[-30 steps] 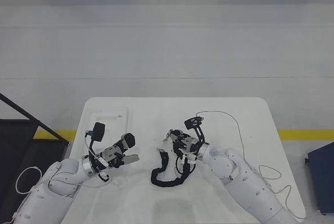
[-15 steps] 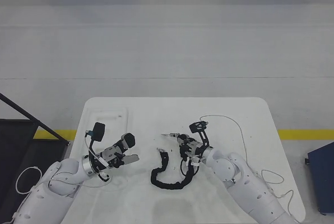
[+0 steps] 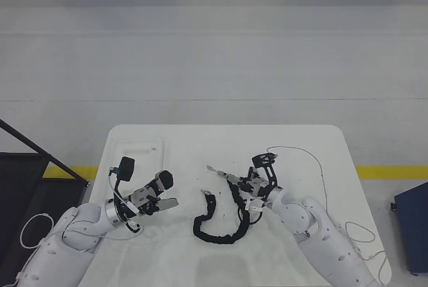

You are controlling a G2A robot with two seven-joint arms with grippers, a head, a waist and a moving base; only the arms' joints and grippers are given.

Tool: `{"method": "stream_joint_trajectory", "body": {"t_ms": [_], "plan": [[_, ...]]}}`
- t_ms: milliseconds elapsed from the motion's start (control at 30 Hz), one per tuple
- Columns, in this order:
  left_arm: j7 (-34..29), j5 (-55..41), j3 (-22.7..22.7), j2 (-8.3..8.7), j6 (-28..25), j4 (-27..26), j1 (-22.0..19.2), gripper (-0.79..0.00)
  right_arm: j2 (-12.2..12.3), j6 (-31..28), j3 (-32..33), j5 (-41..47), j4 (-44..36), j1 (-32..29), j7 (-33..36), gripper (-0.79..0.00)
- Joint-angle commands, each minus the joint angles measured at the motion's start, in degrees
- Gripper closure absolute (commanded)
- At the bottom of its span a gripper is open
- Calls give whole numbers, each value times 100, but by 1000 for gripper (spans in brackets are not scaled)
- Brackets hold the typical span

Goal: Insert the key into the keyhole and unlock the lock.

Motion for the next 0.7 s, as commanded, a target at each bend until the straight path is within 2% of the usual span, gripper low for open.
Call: {"method": "stream_joint_trajectory", "body": {"t_ms": [0,367,667], "plan": [[0,0,0,0,0,0,0,-785,38,71,143,-125,-268,-120,14,-785],[0,0,0,0,0,0,0,-785,213,133,461,-1309,-2567,-1111,149,-785],[0,0,0,0,0,0,0,-785,236,-296,300,-1834,-3142,-1446,-91,-785]]}}
